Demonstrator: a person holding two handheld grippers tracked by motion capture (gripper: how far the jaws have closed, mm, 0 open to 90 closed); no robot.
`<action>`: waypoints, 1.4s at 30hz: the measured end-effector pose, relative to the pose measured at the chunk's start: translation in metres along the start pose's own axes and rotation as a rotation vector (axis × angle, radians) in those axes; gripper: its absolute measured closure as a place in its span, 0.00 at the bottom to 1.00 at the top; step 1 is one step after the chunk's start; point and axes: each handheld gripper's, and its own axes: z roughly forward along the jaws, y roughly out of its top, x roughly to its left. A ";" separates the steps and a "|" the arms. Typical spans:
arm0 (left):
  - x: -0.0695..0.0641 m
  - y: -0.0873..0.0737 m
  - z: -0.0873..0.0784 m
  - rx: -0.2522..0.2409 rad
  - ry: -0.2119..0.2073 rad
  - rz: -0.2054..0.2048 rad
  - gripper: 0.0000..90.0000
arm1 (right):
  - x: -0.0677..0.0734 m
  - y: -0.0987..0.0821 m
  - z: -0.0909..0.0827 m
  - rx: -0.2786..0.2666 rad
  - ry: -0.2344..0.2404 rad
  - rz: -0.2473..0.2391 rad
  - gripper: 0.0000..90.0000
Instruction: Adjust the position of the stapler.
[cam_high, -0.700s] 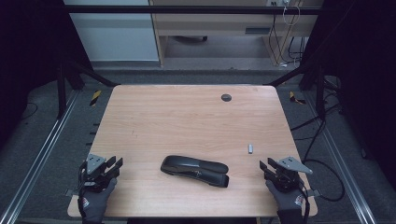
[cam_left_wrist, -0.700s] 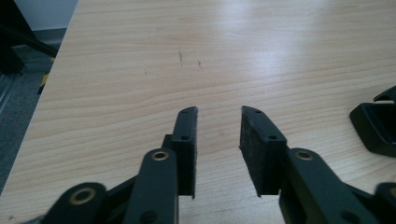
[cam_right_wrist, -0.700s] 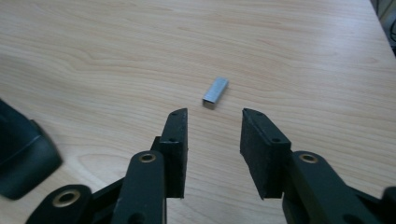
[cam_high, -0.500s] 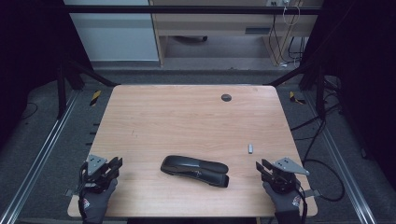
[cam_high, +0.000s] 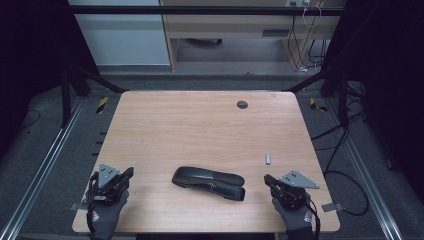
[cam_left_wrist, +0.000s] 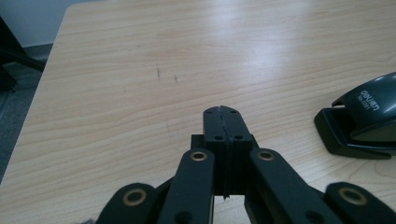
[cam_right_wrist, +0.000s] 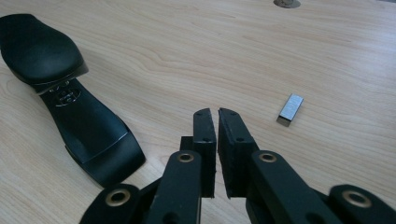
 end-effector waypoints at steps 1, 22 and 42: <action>-0.001 0.002 0.000 -0.003 0.000 0.006 1.00 | 0.001 0.000 0.001 -0.004 0.002 -0.003 0.97; -0.042 0.056 0.046 -0.019 -0.085 0.076 1.00 | 0.013 -0.002 0.010 0.024 0.051 -0.020 1.00; -0.091 0.056 0.094 0.077 -0.183 0.172 1.00 | 0.019 -0.005 0.016 0.039 0.075 -0.027 1.00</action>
